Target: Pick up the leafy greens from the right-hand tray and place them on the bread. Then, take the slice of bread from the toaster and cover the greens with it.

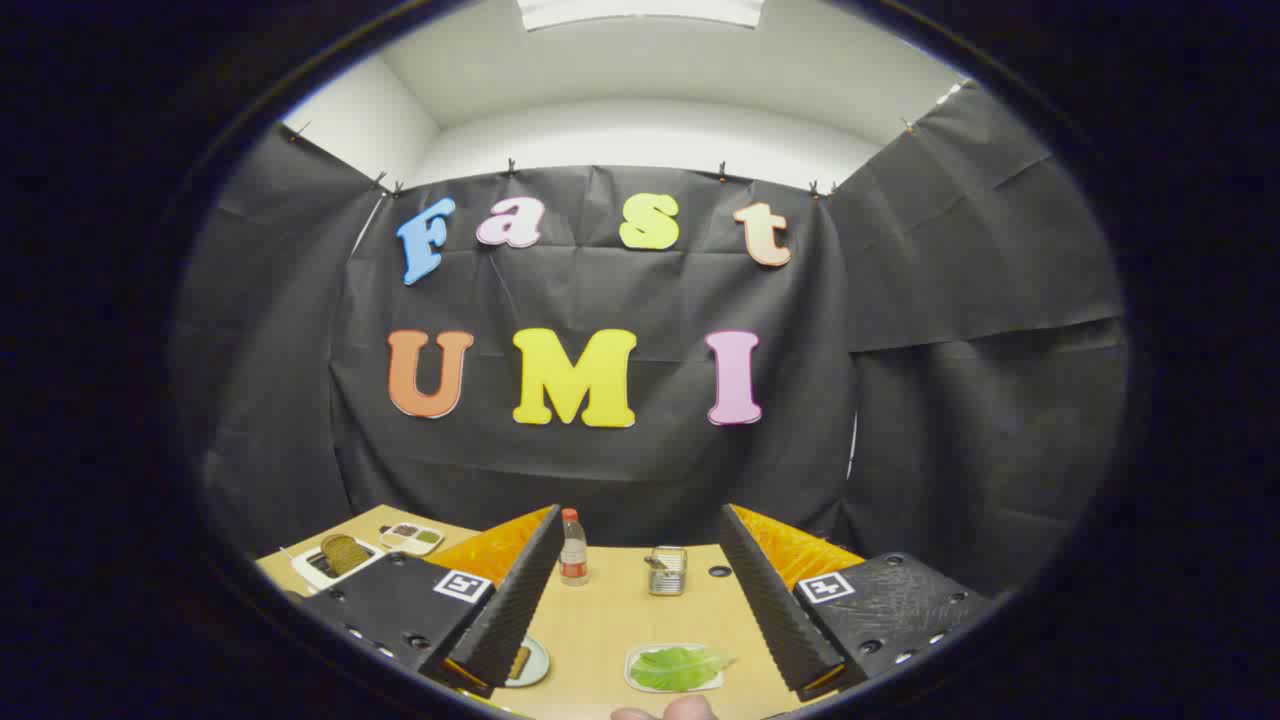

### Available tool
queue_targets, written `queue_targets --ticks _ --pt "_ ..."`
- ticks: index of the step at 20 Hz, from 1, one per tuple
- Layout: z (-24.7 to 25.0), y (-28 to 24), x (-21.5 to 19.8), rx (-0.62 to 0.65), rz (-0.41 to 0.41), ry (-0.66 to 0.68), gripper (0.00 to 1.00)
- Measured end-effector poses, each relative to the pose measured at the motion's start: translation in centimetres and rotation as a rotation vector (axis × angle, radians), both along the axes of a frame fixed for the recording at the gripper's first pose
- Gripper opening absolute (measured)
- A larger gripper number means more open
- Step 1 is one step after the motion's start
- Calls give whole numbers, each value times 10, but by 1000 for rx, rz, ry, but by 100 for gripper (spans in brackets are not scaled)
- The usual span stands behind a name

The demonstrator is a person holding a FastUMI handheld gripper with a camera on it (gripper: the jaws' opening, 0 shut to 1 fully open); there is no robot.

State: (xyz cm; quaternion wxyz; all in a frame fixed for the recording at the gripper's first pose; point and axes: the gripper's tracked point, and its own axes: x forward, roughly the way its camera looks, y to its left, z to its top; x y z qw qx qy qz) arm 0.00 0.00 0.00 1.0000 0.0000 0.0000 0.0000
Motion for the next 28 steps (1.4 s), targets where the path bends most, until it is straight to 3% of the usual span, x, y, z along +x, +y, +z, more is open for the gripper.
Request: queue_targets --ticks 11,16,22,28 --pt "-1 -6 10 21 29 12 95" --pt "-8 -25 13 38 -9 27 95" --pt "-48 -50 14 57 -34 108 95" --pt "-128 -82 22 90 -51 241 95"
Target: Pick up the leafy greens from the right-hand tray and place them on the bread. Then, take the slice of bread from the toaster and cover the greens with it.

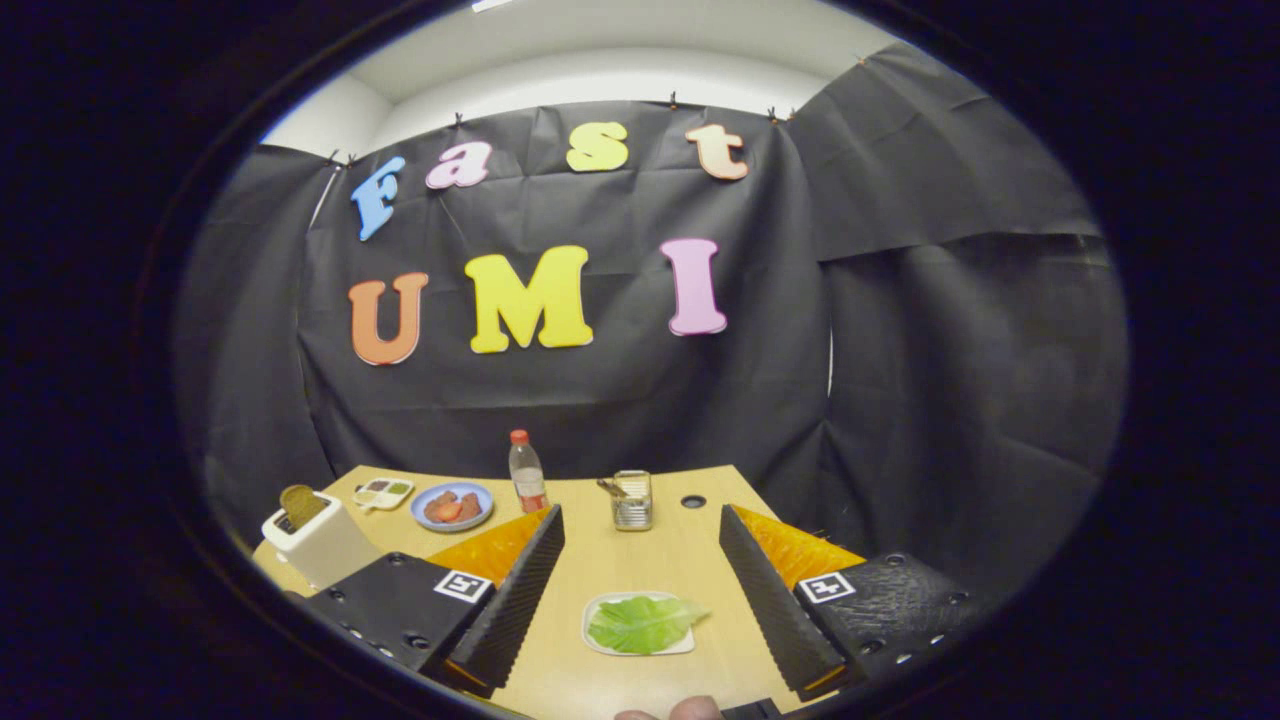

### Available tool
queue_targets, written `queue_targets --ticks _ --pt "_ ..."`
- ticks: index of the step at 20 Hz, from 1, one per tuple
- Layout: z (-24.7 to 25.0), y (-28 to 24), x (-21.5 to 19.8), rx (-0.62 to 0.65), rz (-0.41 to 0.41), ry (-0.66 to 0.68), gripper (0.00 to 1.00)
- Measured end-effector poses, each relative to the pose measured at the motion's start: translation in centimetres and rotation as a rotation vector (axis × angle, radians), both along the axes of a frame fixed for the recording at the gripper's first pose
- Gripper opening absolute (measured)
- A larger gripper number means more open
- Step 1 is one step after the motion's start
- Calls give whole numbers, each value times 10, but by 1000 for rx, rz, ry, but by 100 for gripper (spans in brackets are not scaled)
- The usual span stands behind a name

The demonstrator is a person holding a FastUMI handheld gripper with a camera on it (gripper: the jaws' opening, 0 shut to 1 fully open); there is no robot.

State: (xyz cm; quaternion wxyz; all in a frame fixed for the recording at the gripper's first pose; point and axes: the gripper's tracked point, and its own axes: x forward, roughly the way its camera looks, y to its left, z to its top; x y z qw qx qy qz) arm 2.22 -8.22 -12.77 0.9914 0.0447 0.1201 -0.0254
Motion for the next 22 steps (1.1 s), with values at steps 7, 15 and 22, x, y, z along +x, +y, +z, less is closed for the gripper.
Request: queue_targets --ticks 7,15,22 --pt "-138 -26 40 79 7 227 96" --pt "-246 -51 92 186 -38 396 95" --pt "-280 -41 112 196 -7 469 83"
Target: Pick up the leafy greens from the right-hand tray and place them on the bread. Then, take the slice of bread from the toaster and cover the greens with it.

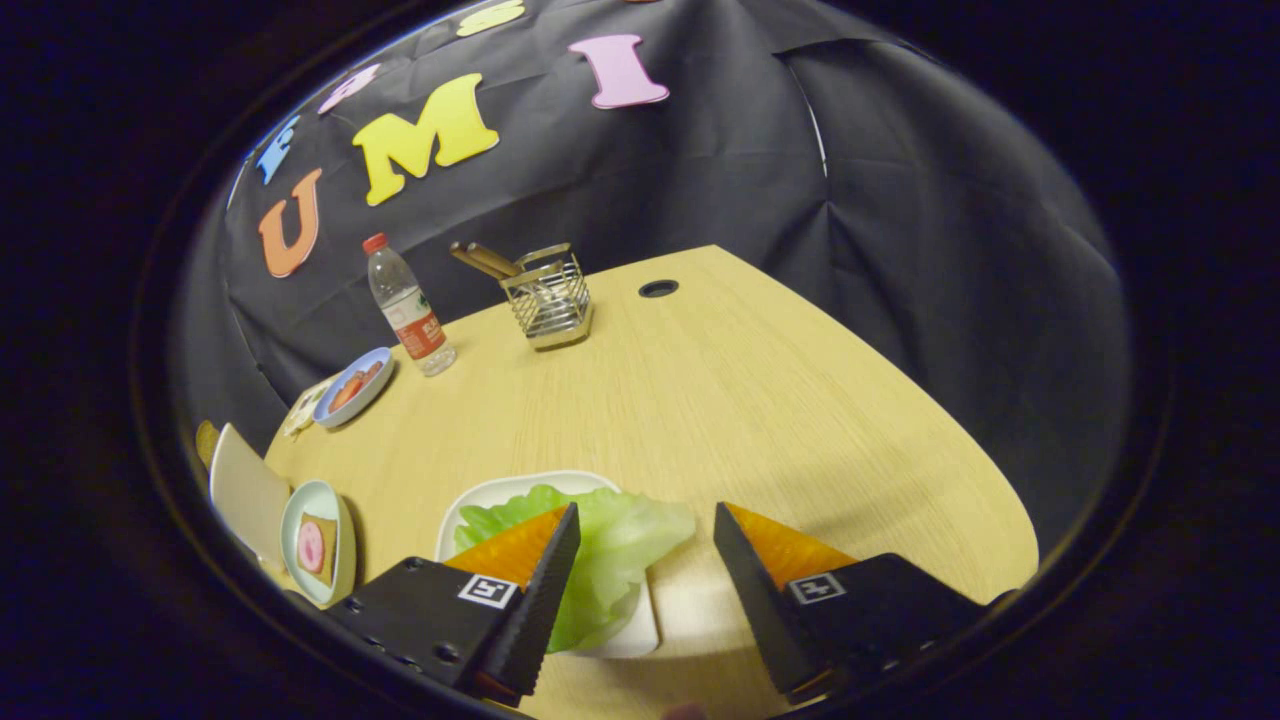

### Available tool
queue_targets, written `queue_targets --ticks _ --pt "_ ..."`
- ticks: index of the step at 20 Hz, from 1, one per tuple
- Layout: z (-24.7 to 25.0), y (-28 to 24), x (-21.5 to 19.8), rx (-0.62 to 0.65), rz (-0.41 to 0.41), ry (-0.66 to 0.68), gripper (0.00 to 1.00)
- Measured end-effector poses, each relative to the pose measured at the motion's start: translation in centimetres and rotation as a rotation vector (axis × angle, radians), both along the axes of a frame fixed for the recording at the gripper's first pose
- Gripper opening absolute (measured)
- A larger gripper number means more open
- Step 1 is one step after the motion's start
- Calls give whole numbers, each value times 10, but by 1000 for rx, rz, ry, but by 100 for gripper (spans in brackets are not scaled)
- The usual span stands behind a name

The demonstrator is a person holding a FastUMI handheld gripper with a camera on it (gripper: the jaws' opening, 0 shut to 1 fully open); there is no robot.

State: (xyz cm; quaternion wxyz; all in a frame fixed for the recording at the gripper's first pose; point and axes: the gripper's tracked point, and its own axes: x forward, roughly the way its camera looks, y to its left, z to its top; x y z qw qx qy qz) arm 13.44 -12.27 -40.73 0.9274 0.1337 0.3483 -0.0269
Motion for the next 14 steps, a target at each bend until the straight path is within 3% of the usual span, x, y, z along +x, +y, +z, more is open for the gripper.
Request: queue_targets --ticks 2,3,6,8,12,14 --pt "-4 1 -1 6 -2 20 62" --pt "-6 3 -1 13 -1 26 61" --pt "-1 1 0 -4 -9 22 44" --pt "3 2 2 -13 -1 8 44" --pt "18 -2 0 -46 1 -1 12" --pt "13 3 5 -37 13 -19 4"
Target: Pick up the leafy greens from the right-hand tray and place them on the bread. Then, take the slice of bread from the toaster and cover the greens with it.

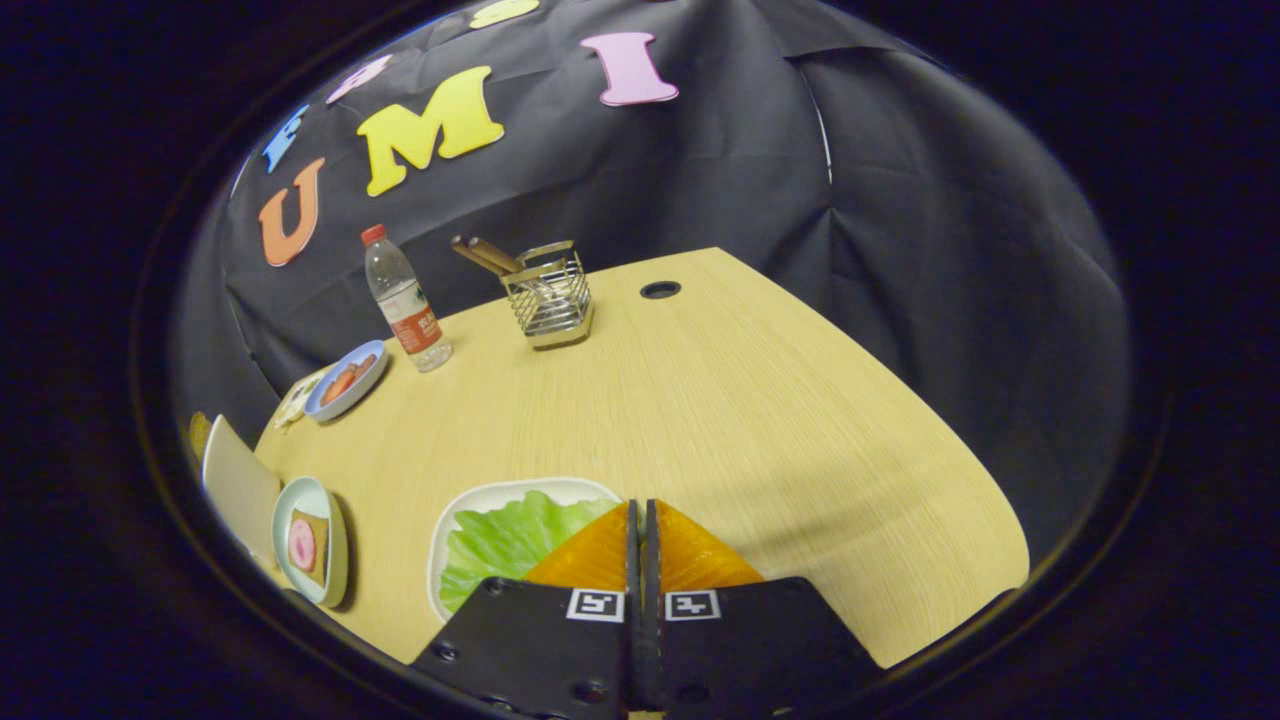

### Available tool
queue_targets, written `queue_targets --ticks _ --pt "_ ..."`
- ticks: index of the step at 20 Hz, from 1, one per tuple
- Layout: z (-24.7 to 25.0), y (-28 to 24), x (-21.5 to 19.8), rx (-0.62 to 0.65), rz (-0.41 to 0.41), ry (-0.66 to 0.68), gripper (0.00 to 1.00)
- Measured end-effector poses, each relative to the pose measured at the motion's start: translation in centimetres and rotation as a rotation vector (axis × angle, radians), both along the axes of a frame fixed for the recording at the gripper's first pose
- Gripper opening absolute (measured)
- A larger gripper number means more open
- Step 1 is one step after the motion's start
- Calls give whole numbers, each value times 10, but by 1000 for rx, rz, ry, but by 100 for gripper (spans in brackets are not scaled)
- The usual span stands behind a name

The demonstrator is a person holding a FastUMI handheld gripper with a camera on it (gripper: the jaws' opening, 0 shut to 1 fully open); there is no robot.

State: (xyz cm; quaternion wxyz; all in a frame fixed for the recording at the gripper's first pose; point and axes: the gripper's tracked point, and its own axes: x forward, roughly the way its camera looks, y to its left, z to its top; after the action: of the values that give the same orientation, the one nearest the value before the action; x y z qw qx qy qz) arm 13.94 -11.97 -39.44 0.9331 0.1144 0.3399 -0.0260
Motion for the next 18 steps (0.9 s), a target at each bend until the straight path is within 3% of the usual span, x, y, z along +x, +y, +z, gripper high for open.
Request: queue_targets --ticks 1,10,18 --pt "5 2 -1 0 7 -13 0" --pt "88 35 -5 29 73 -130 0" --pt "152 81 -12 -70 129 -186 0"
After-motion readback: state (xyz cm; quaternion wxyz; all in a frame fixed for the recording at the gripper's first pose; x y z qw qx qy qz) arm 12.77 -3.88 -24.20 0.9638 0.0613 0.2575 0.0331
